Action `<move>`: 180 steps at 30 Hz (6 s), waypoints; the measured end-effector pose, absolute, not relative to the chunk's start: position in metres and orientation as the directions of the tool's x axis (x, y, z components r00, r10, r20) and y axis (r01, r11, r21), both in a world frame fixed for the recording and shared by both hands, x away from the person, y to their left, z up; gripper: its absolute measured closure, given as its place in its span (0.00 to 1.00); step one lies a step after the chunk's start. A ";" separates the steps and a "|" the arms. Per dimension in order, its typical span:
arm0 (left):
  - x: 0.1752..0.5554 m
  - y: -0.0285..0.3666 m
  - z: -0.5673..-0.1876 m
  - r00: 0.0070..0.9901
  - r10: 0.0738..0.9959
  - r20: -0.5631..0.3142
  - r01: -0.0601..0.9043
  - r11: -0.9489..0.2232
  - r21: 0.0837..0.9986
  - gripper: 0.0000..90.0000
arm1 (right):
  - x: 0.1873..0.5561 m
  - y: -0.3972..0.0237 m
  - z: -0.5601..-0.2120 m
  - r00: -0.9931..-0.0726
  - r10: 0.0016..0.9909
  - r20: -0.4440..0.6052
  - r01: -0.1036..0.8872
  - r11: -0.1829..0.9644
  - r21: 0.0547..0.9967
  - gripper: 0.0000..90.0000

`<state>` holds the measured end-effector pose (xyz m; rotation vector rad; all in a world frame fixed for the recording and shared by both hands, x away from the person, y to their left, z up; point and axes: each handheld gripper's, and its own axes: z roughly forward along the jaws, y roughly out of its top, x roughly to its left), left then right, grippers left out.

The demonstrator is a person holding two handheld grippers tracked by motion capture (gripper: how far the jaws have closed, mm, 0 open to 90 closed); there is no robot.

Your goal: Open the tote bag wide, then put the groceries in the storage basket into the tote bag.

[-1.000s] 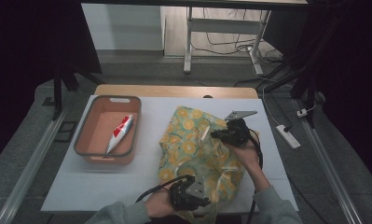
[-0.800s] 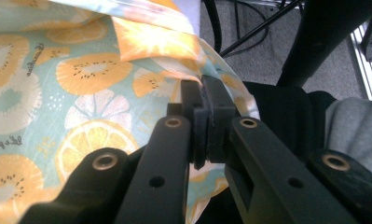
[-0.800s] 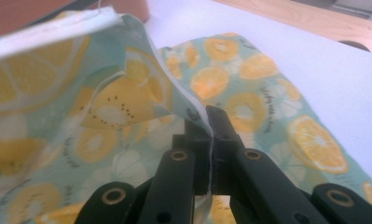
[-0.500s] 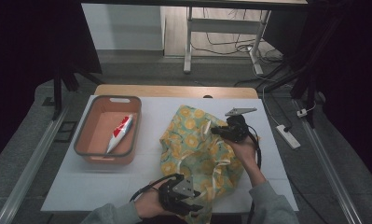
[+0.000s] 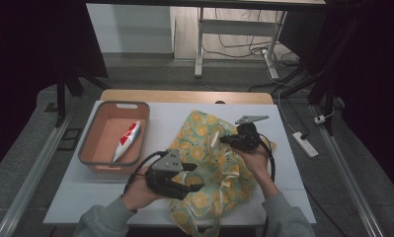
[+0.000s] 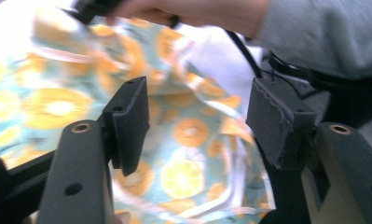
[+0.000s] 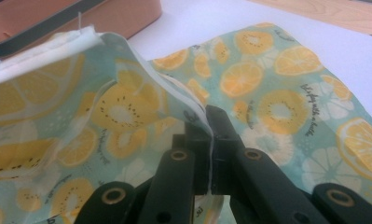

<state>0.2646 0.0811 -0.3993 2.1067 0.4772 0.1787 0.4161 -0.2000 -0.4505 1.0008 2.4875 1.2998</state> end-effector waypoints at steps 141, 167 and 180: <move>0.364 0.265 -0.393 0.522 0.835 -0.174 0.589 -0.205 0.782 0.81 | 0.404 -0.201 -0.447 -0.790 0.597 0.138 0.446 0.406 0.798 0.98; 0.315 0.203 -0.393 0.738 0.654 -0.167 0.458 -0.305 0.835 0.81 | 0.405 -0.202 -0.448 -0.790 0.599 0.135 0.444 0.406 0.799 0.98; 0.308 0.159 -0.409 0.809 0.562 -0.171 0.438 -0.384 0.813 0.81 | 0.405 -0.203 -0.446 -0.790 0.599 0.131 0.439 0.402 0.804 0.98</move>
